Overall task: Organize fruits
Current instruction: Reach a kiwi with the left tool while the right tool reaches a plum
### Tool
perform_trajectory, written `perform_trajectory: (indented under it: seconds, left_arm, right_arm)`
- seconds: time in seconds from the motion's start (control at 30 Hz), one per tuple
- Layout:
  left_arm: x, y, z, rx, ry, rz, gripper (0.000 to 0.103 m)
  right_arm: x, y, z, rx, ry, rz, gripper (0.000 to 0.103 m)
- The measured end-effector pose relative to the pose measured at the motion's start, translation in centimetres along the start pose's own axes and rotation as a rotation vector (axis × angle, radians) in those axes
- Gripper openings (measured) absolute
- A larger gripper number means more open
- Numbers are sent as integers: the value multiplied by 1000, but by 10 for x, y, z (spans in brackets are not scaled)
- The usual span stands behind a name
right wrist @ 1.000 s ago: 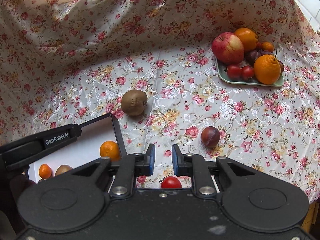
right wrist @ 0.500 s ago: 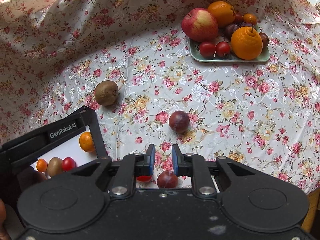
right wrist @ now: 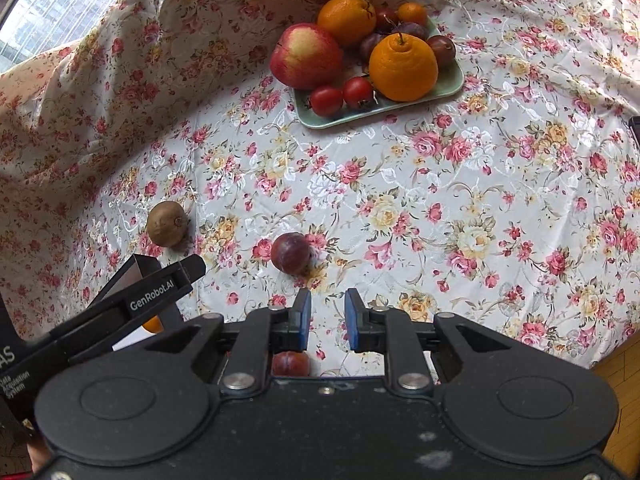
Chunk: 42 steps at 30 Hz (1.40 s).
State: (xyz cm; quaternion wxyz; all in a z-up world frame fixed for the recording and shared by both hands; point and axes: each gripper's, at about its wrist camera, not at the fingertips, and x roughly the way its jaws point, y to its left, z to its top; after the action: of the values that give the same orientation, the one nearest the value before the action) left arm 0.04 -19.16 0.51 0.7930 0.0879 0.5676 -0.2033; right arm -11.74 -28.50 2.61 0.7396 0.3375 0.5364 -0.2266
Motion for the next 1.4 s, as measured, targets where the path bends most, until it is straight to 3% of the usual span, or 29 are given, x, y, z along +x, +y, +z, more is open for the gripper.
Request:
perform_trajectory:
  seconds: [0.23, 0.4, 0.83, 1.2, 1.4]
  left_arm:
    - [10, -7, -9, 42, 34, 14, 50]
    - [10, 3, -4, -15, 49, -7, 50]
    - [7, 22, 11, -30, 0, 66, 50]
    - [-10, 16, 19, 27, -55, 57, 51]
    - [-18, 23, 36, 11, -75, 47, 53]
  right_arm:
    - [5, -7, 4, 54, 48, 15, 22]
    - [9, 1, 2, 42, 64, 23, 22]
    - [23, 7, 4, 67, 101, 41, 22]
    - [33, 16, 10, 51, 110, 48, 22]
    - [39, 27, 20, 28, 82, 20, 23]
